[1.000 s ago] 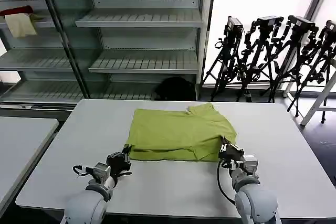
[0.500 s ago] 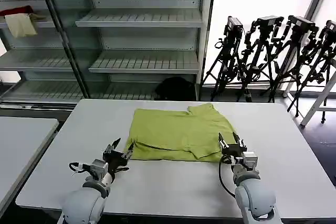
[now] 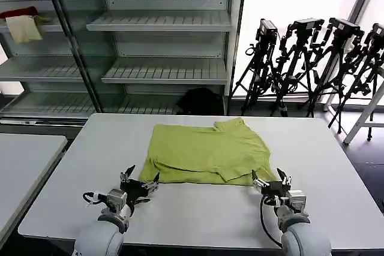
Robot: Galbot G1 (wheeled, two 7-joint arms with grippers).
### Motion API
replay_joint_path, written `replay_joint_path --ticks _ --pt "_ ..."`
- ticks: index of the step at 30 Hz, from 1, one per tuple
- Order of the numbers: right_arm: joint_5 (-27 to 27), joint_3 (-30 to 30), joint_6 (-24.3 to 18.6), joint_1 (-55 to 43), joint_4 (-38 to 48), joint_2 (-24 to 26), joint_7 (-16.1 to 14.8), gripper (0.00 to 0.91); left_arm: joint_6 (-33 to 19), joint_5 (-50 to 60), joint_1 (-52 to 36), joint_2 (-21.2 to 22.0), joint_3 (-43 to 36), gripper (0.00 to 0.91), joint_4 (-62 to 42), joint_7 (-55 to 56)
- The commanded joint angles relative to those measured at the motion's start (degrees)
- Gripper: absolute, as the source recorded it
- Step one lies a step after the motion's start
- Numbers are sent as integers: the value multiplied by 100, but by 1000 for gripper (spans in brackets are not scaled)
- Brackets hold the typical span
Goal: Fold and organize the clothes.
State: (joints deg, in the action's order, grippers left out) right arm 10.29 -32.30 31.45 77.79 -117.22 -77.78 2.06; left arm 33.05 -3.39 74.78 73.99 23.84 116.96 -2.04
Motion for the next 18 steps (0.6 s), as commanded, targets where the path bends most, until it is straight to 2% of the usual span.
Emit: replay_joint_path --ticks 1,3,6,7,8,9,10,11,12,14,15,16,17,18 --pt "60 -65 16 197 30 39 -39 907 -1 57 30 -4 -7 907 -161 4" --pt "70 -81 10 212 51 46 -35 877 0 61 18 -8 -7 907 -180 4" --pt "130 -98 -2 265 77 70 -33 756 -1 75 -10 -2 11 907 -258 7" --pt "145 -100 -26 288 86 77 -32 645 0 74 -15 2 23 907 -299 6" --pt "158 -102 -32 293 88 80 -28 484 -2 74 -13 0 27 907 -319 4" --pt "167 -106 -37 299 91 77 -26 272 -3 72 -10 -1 31 907 -323 4" --pt "187 -121 -37 306 96 68 -29 191 -3 66 -4 -2 45 907 -339 -4" --pt "197 -121 -38 306 100 69 -26 60 -2 64 -2 -2 48 907 -339 -8" --pt "211 -119 -37 306 105 70 -22 30 -3 61 0 -5 51 907 -340 -9" --pt "211 -110 -36 290 120 59 -23 0 -2 64 0 -3 54 786 -345 -10" --pt "211 -101 -35 282 126 55 -23 0 -2 65 0 -3 53 564 -353 -9" --pt "210 -91 -36 266 131 47 -18 0 -2 70 4 -1 54 524 -359 -9" --pt "210 -89 -36 261 132 40 -21 0 -1 70 6 -1 54 322 -366 -8" --pt "208 -83 -34 254 132 36 -22 0 -2 76 13 -2 53 191 -372 -7"
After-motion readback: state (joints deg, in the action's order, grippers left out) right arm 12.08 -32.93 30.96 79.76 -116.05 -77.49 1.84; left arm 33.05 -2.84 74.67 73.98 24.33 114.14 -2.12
